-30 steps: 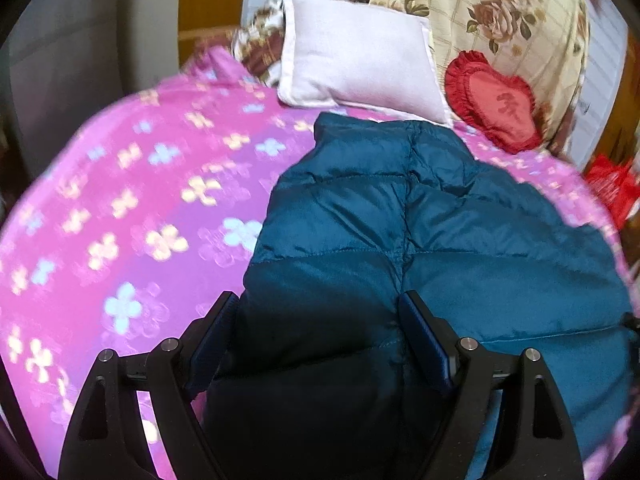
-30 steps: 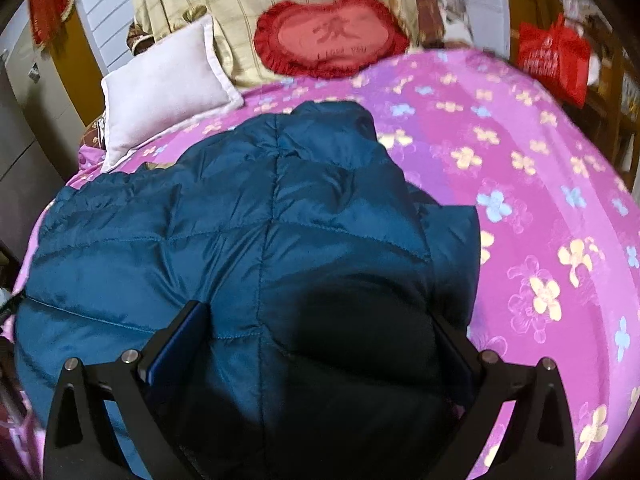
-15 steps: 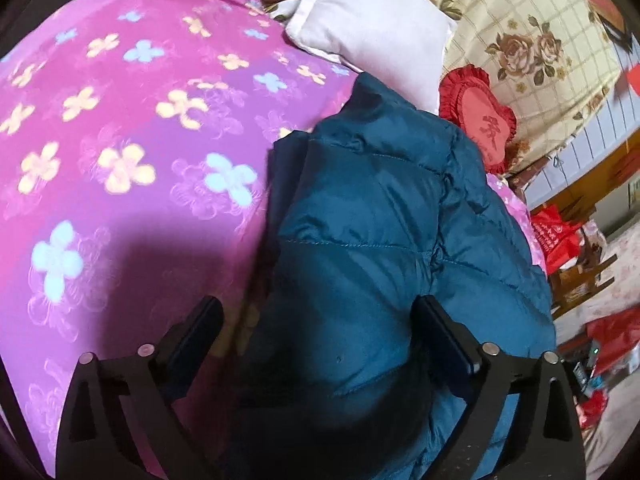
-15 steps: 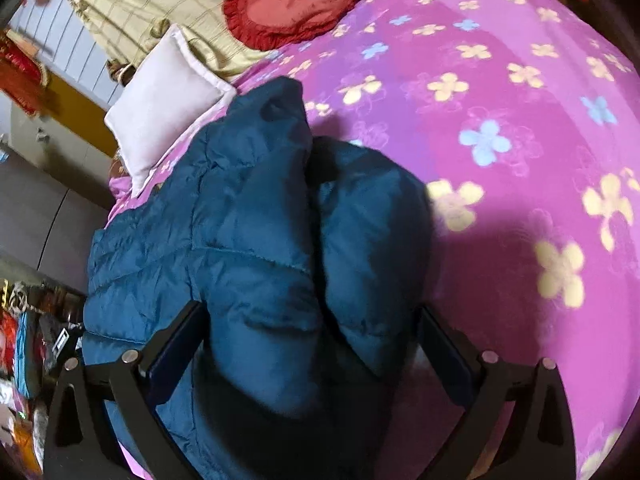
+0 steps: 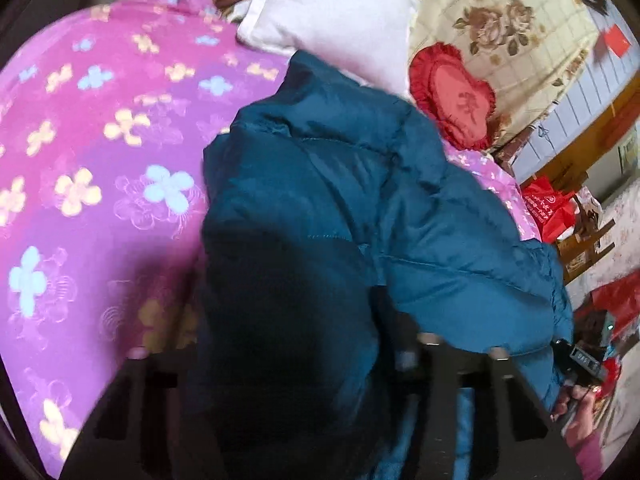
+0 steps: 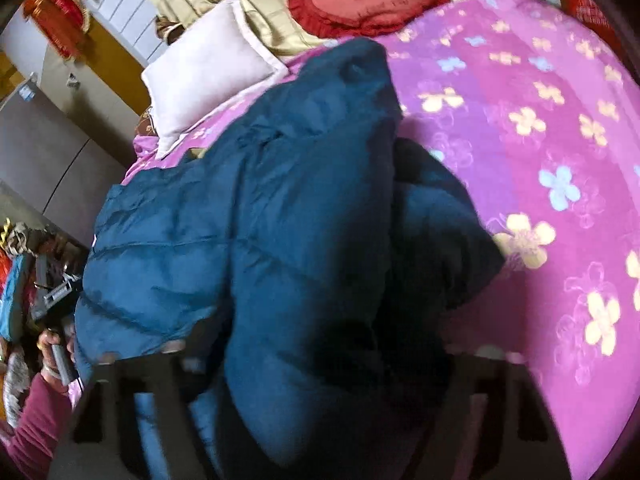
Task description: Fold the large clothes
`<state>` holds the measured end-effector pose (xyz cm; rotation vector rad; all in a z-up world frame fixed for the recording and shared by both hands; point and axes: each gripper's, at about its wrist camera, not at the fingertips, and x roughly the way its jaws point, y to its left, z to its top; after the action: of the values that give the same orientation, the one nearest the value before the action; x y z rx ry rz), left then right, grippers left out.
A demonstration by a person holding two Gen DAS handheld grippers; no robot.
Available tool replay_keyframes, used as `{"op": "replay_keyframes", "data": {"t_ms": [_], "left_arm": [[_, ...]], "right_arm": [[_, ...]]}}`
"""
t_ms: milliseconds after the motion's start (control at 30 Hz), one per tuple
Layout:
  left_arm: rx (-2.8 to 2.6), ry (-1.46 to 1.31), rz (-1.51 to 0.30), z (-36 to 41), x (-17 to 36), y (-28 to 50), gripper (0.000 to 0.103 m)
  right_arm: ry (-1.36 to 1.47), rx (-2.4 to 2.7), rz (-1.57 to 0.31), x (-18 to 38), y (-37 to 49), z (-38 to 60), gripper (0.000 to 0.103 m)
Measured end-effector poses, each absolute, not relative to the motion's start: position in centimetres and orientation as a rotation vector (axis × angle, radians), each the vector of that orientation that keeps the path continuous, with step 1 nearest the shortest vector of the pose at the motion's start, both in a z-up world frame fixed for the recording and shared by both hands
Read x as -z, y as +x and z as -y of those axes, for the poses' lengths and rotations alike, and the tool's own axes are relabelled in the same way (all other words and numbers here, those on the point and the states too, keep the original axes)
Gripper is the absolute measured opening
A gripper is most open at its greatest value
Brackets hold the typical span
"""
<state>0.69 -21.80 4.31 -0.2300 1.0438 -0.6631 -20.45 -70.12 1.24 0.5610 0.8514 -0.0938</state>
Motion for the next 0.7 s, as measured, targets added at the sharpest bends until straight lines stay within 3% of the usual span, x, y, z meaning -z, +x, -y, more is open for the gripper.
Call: {"op": "replay_keyframes", "data": {"t_ms": [67, 167, 500, 600, 700], "left_arm": [[0.664, -0.22, -1.027, 21.3, -5.4, -0.2, 0.008], [0.679, -0.234, -1.01, 19.5, -7.3, -1.8, 0.004], [0.768, -0.203, -1.004, 13.2, -12.7, -10.6, 0.003], [0.743, -0.207, -1.056, 11.6, -11.3, -12.9, 0.004], [0.646, -0.145, -1.103, 11.6, -7.9, -14.0, 0.016]], "right_arm": [[0.517, 0.1, -0.837, -2.6, -21.1, 68.8, 0.04], [0.495, 0.099, -0.811, -4.8, -22.2, 67.3, 0.034], [0.505, -0.027, -0.761, -11.4, -31.9, 61.5, 0.032], [0.521, -0.045, -0.786, -11.3, -35.4, 59.7, 0.033], [0.531, -0.011, -0.845, -8.9, -38.0, 58.8, 0.04]]}}
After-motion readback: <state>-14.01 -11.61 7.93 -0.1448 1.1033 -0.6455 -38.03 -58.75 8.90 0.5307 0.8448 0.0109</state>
